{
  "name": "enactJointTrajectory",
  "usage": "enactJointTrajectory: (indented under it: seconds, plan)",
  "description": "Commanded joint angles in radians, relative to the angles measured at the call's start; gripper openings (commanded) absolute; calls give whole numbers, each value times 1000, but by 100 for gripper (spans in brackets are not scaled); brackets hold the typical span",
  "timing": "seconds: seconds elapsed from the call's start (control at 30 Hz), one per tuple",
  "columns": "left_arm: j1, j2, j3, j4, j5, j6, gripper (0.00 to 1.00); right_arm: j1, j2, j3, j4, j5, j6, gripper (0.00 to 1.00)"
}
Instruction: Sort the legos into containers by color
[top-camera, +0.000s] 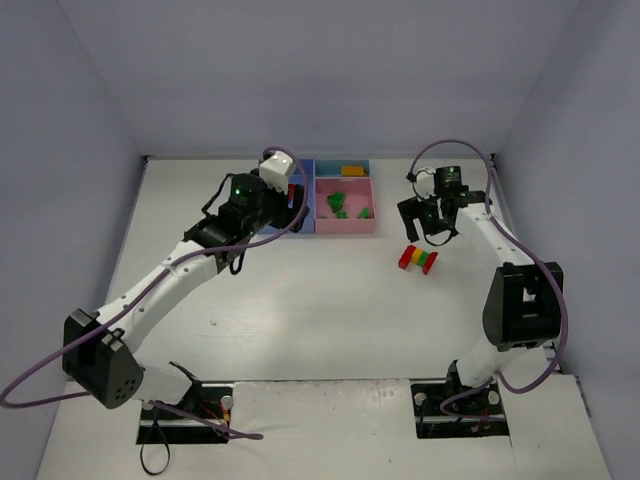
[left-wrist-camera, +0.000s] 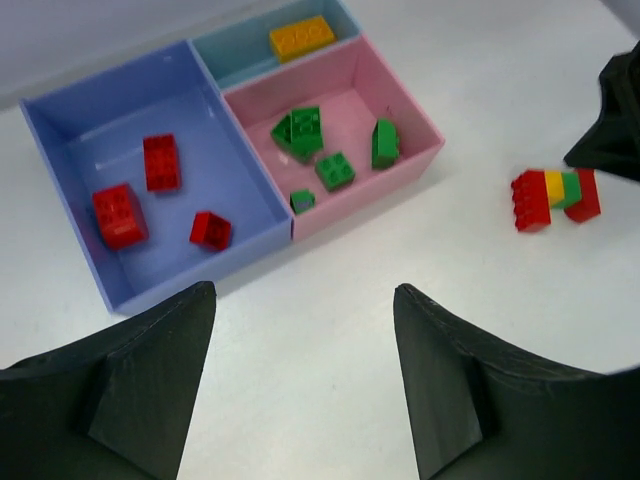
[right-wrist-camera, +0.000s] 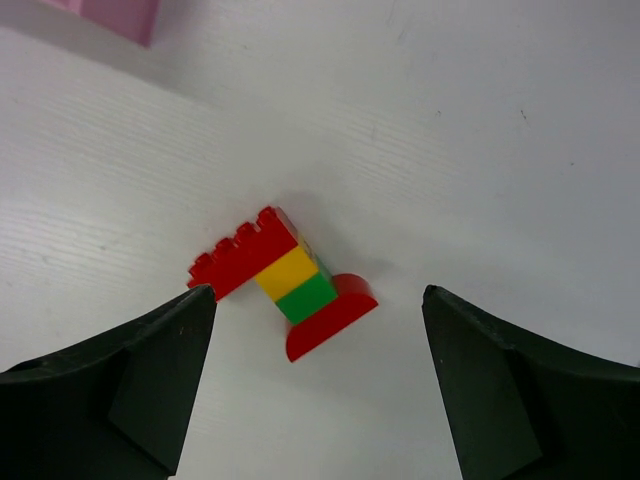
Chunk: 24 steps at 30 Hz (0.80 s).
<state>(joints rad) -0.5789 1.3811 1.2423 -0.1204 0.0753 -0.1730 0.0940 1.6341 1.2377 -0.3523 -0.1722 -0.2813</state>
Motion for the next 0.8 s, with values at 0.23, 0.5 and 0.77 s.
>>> enactJointTrajectory:
  seconds: [0.23,0.5,0.77]
  plan:
    - [-7,-178,-174,-55,-3,-39,65,-48,33,-37,-27,-79,-326,68]
    - [-7,-240,-221,-62,0,-49,65,-24,81,-84,16,-110,-351,67]
    - [-7,-272,-264,-68,1,-65,65,12,112,-132,53,-135,-357,67]
